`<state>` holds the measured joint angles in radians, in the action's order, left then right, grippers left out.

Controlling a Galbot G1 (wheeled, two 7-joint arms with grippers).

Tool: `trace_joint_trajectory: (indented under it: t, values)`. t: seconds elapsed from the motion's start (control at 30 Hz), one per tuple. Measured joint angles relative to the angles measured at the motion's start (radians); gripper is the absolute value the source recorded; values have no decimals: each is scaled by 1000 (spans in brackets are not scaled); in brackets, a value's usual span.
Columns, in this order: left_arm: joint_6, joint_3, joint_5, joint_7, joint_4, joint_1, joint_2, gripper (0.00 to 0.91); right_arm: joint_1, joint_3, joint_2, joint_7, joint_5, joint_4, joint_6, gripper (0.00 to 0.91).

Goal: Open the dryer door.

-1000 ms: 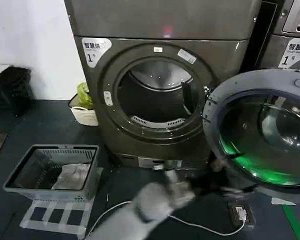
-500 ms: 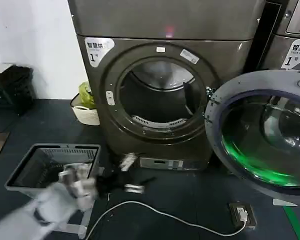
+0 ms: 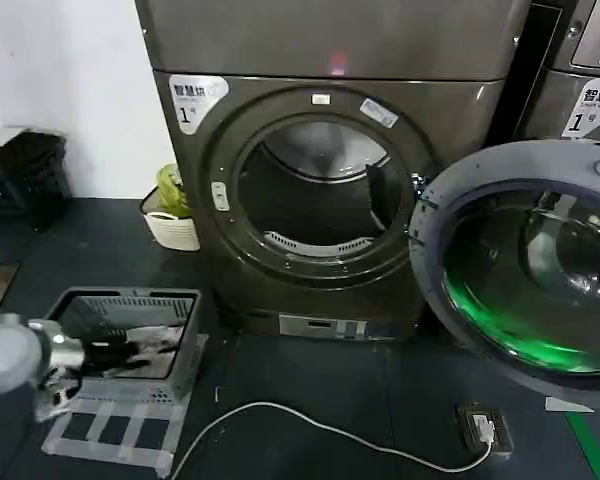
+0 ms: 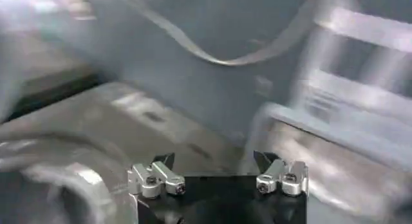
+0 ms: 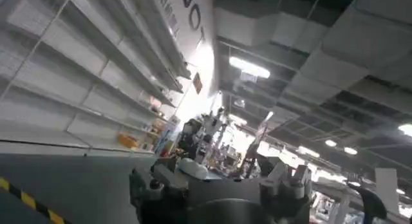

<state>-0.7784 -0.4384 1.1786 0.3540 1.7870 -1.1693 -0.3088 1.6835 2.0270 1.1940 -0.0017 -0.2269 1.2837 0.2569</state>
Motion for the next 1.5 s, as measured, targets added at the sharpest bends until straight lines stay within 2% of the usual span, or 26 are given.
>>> trace_joint_trajectory:
  t: [0.1, 0.3, 0.6, 0.8, 1.5]
  values:
    - [-49, -4, 169, 14, -17, 14, -9, 907, 1, 2, 0, -4, -3, -7, 5, 907]
    - [-48, 17, 345, 7, -31, 57, -24, 907, -2, -3, 15, -9, -3, -11, 17, 907]
    - [-47, 49, 469, 60, -46, 118, -39, 907, -4, -4, 17, -12, -7, -24, 33, 907]
    - [-35, 52, 468, 102, -65, 139, -44, 907, -6, 0, 20, -18, -13, -28, 39, 907]
    - [-12, 60, 464, 99, -100, 148, -52, 907, -9, -6, 29, -26, -8, -24, 64, 907]
